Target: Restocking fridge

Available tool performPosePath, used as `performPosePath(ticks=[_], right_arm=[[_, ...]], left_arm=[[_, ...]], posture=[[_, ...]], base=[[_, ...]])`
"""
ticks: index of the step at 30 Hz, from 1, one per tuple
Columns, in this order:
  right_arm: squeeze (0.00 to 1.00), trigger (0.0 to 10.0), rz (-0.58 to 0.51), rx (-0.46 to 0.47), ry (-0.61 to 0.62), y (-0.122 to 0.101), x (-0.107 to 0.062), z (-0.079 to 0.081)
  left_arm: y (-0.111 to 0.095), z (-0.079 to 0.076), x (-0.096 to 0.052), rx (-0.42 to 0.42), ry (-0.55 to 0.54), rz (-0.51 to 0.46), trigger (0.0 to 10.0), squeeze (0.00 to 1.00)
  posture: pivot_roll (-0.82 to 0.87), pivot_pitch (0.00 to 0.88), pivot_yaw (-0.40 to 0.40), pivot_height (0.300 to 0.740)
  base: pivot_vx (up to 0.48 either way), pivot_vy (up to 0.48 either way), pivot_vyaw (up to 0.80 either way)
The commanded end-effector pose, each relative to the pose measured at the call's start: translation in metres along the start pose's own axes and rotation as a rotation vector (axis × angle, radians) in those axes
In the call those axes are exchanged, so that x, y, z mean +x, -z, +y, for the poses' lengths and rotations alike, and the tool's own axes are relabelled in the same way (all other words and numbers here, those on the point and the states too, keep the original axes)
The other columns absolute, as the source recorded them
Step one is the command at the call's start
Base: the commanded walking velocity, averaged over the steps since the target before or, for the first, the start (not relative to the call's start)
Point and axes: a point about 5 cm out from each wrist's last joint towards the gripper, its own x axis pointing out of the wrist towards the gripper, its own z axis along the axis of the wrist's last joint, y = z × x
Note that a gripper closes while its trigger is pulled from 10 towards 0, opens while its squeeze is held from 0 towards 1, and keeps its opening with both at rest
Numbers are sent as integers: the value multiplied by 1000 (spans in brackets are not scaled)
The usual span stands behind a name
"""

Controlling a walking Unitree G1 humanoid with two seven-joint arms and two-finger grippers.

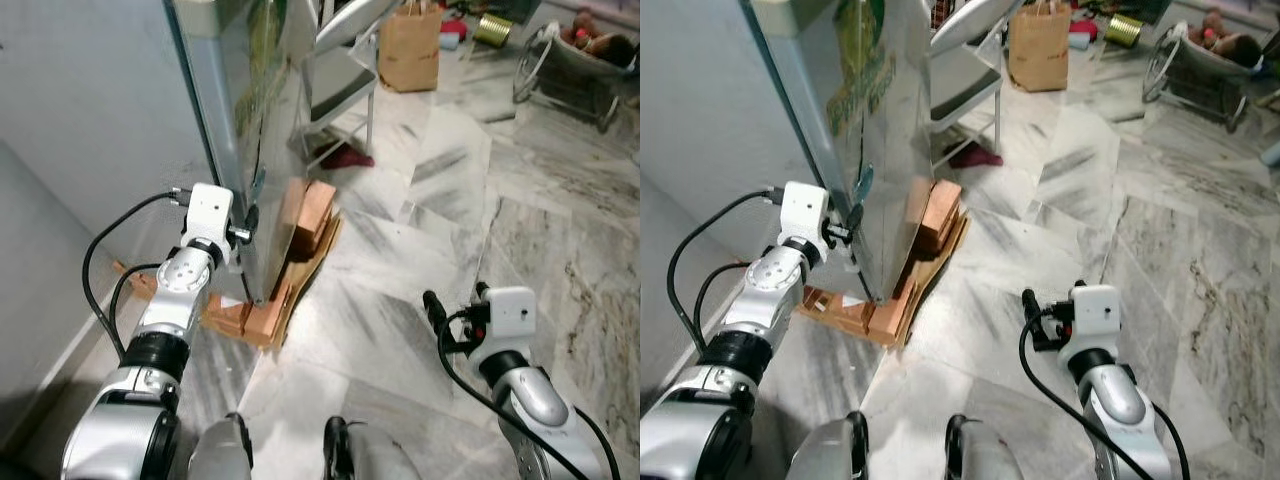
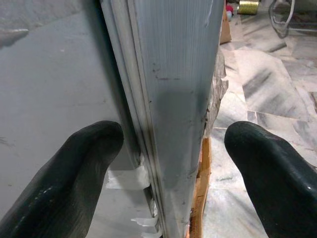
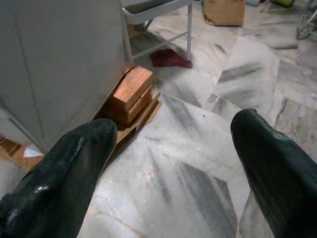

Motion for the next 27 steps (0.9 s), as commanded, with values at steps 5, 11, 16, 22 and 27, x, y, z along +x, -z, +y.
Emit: performPosePath(ticks=[5, 11, 16, 22, 27], right_arm=[[0, 10000, 74, -38, 32, 14, -7, -11], [0, 10000, 90, 8, 40, 18, -5, -11], [0, 10000, 88, 11, 36, 19, -4, -10], [0, 10000, 92, 28, 36, 21, -5, -9], [0, 10000, 104, 40, -2, 24, -6, -3]], left_arm=[[-44, -44, 16, 85, 221, -179, 10000, 0], [-68, -74, 23, 68, 307, -245, 10000, 0], [-95, -119, 22, 72, 455, -338, 10000, 0], [-115, -155, 17, 22, 575, -382, 10000, 0], [-174, -227, -28, -51, 915, -594, 10000, 0]], posture=[[17, 192, -78, 740], [20, 186, -75, 740], [14, 180, -68, 740], [17, 180, -63, 740], [27, 177, -64, 740]], base=[[0, 0, 0], [0, 0, 0], [0, 0, 0], [0, 0, 0], [0, 0, 0]])
